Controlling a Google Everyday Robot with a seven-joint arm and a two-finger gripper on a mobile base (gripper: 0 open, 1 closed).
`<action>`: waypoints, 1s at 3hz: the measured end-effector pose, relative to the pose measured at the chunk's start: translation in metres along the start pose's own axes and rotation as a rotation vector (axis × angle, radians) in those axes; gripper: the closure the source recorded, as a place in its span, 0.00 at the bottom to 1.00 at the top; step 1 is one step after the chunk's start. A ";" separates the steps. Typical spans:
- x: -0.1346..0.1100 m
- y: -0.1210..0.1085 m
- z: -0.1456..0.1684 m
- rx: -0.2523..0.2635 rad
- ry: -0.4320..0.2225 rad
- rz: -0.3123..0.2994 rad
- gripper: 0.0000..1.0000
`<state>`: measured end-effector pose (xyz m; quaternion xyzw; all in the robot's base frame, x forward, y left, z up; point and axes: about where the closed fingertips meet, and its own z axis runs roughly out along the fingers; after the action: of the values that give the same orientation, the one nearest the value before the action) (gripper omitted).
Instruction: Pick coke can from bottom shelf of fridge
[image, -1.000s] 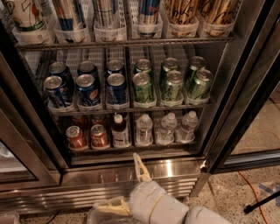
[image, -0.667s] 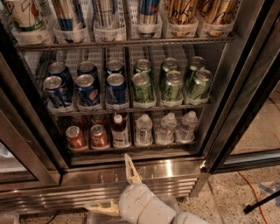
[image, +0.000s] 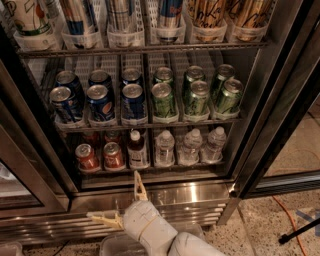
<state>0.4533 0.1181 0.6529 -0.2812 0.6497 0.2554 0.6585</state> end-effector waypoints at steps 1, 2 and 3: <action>0.000 0.000 0.000 0.000 0.000 0.000 0.00; 0.006 0.006 0.011 -0.006 -0.009 0.015 0.00; 0.013 0.011 0.028 0.020 -0.028 0.024 0.00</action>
Offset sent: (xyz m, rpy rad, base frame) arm 0.0100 0.0296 -0.0175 0.0438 0.0134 0.0144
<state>0.4655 0.1455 0.6395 -0.2633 0.6460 0.2606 0.6674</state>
